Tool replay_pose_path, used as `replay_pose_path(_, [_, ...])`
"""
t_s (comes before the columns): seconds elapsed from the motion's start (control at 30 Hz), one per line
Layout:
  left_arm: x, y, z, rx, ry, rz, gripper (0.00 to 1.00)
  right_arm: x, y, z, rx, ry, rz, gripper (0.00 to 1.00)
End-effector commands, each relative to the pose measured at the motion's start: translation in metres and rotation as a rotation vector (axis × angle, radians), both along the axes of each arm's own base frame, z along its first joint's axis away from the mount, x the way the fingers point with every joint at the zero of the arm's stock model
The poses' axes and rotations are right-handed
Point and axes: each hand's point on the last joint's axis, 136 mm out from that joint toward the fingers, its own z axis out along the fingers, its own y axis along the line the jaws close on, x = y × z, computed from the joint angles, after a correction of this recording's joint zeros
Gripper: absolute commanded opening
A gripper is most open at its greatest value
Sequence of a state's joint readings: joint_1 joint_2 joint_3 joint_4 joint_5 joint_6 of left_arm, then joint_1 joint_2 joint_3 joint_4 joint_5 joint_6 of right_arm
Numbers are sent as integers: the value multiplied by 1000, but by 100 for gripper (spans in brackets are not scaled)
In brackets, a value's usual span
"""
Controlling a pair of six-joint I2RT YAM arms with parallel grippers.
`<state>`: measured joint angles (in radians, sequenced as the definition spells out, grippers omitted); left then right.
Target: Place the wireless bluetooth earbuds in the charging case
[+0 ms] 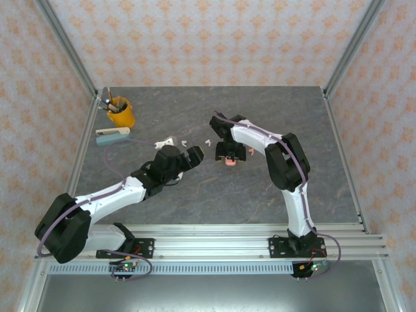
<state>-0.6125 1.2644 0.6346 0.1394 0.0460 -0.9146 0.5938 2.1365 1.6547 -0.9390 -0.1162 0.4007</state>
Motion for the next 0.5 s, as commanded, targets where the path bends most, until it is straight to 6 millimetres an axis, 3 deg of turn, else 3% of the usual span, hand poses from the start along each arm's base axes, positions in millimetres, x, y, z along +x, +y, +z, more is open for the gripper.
replay_pose_path(0.0, [3, 10, 7, 26, -16, 30, 98, 7, -6, -8, -44, -30, 64, 71])
replay_pose_path(0.23, [2, 11, 10, 31, -16, 34, 98, 9, -3, -17, -39, -25, 87, 62])
replay_pose_path(0.47, [-1, 15, 12, 32, -18, 40, 98, -5, -2, -18, -21, -2, 149, 48])
